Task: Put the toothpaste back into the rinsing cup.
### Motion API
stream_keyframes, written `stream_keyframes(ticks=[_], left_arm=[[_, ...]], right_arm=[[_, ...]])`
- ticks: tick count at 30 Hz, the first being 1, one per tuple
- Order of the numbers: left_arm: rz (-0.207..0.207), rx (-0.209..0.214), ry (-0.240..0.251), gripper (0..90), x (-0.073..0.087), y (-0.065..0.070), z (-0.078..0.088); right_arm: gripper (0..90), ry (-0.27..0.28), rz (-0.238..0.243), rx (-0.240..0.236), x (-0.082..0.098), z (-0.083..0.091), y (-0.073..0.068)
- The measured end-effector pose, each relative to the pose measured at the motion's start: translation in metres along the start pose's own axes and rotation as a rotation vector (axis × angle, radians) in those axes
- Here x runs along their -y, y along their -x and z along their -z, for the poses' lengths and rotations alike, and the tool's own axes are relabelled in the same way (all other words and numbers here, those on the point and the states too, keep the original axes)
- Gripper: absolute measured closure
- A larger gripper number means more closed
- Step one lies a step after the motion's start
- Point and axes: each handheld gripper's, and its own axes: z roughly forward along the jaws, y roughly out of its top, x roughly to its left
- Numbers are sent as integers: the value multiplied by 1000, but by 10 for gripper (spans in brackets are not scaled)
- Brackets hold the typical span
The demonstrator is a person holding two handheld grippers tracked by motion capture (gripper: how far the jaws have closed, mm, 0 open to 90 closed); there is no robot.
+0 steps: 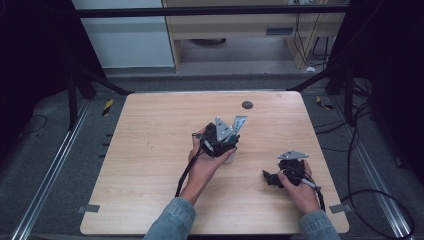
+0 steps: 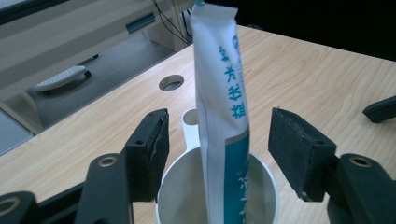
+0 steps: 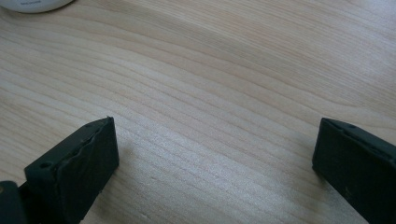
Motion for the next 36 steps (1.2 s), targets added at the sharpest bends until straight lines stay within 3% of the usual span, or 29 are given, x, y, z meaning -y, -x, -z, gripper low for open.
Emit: stream_keyframes(ticks=[10,12,19,20,26,36], left_arm=[[-7,36,-20,308,-3,5,7],[13,56,-23,283,-3,6,9],[16,86,-65,169,-4,11,17],[26,96,-104,142,-2,13,17],[86,152,-146,73,4,16,18],[71,141,-147,48,4,23,31]], right_arm=[[6,0,0,0,0,0,0],[6,0,2,0,0,0,0],[6,0,0,0,0,0,0],[6,0,0,0,0,0,0],[6,0,0,0,0,0,0],[7,0,0,0,0,0,0]])
